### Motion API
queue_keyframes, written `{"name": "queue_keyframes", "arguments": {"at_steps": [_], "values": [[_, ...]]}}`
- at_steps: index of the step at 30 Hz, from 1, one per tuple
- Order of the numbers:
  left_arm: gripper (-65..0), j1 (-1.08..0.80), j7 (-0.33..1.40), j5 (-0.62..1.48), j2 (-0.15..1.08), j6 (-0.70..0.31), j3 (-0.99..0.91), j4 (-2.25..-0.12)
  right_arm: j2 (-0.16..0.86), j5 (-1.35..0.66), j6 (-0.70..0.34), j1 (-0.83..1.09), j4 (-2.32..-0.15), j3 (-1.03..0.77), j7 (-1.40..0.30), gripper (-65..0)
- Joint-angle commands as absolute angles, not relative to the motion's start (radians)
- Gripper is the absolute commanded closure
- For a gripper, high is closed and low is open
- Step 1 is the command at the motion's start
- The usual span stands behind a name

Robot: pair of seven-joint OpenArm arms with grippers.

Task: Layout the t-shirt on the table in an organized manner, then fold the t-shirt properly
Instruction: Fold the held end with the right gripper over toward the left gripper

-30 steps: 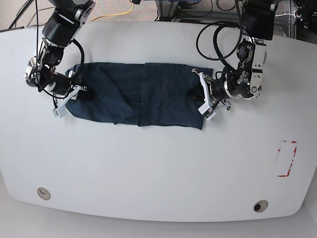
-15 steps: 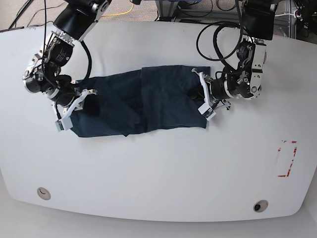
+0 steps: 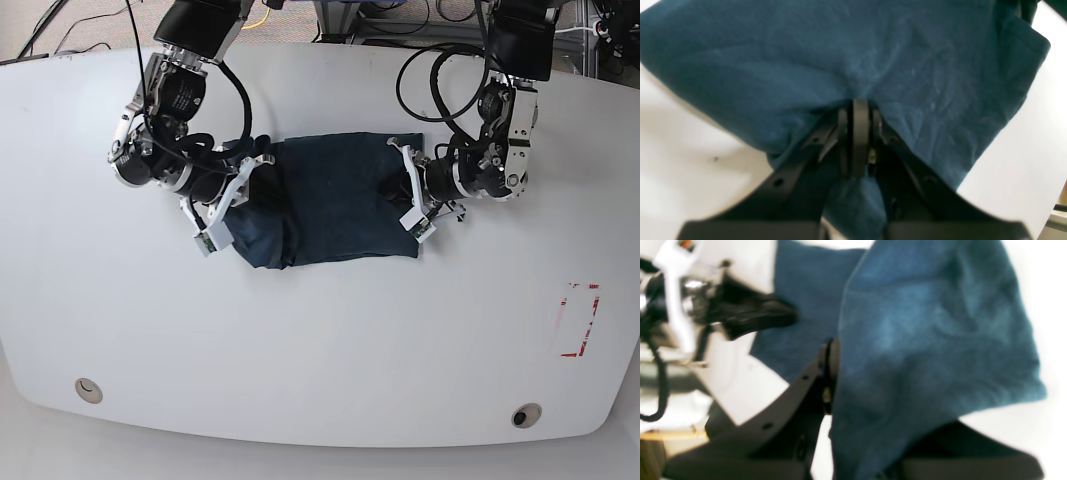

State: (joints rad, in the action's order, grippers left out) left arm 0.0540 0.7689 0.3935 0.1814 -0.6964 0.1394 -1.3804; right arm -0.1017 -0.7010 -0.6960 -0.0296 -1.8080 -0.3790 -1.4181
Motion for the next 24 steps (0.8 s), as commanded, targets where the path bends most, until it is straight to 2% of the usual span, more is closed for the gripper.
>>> {"name": "queue_keyframes", "arguments": {"at_steps": [1, 19, 24], "values": [[0.0, 0.053, 0.808, 0.358, 0.189, -0.69, 0.142, -1.383, -0.113, -0.727, -0.698, -0.042, -1.83, -0.341, -1.383, 0.0], [0.0, 0.015, 0.805, 0.358, 0.188, -0.69, 0.14, -1.389, -0.124, -0.725, -0.619, -0.045, -1.824, -0.191, -1.279, 0.0], [0.0, 0.013, 0.805, 0.36, 0.188, -0.69, 0.14, -1.389, -0.157, -0.725, -0.608, -0.045, -1.821, -0.173, -1.274, 0.0]]}}
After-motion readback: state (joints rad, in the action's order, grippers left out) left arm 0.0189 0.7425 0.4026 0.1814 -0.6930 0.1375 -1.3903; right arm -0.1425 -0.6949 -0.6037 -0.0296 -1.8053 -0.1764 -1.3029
